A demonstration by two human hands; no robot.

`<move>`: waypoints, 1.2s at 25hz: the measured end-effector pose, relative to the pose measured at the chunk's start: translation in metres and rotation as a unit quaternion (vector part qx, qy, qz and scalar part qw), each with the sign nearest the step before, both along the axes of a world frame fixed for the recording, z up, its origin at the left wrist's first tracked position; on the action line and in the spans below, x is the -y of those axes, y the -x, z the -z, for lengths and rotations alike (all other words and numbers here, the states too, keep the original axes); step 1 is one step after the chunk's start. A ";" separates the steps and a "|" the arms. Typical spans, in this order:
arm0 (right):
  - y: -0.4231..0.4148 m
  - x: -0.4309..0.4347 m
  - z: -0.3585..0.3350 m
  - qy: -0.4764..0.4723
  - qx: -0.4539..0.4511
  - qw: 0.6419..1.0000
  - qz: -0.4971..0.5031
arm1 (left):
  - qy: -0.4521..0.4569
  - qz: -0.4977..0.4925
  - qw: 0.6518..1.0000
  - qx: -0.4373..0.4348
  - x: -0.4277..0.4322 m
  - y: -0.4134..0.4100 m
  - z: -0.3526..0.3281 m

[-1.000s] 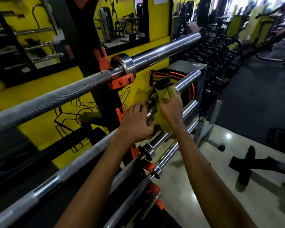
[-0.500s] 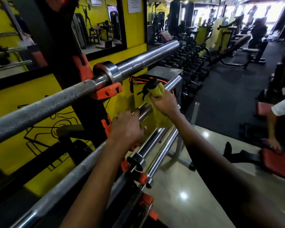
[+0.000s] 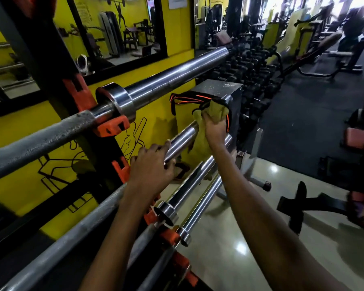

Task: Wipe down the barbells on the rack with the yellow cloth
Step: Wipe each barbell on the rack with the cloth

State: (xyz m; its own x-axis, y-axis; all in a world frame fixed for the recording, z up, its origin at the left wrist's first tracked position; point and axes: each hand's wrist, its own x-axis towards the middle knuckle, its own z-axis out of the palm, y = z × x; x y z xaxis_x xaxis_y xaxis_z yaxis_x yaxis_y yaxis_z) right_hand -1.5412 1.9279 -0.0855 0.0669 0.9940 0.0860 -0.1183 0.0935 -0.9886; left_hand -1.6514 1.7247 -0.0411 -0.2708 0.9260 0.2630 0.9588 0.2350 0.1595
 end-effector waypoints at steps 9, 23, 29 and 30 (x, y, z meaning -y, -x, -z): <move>-0.007 0.028 0.013 0.167 -0.285 0.931 -0.156 | 0.058 -0.081 0.988 -0.116 -0.037 -0.032 0.001; -0.049 -0.097 -0.025 -0.160 0.303 0.934 -0.098 | 0.010 -0.065 0.991 -0.116 -0.098 -0.048 0.015; -0.049 -0.113 -0.016 -0.236 0.267 0.933 -0.047 | -0.022 -0.079 0.985 -0.150 -0.098 -0.048 0.024; -0.049 -0.119 -0.014 -0.197 0.211 0.957 -0.032 | -0.020 -0.080 0.986 -0.147 -0.098 -0.048 0.024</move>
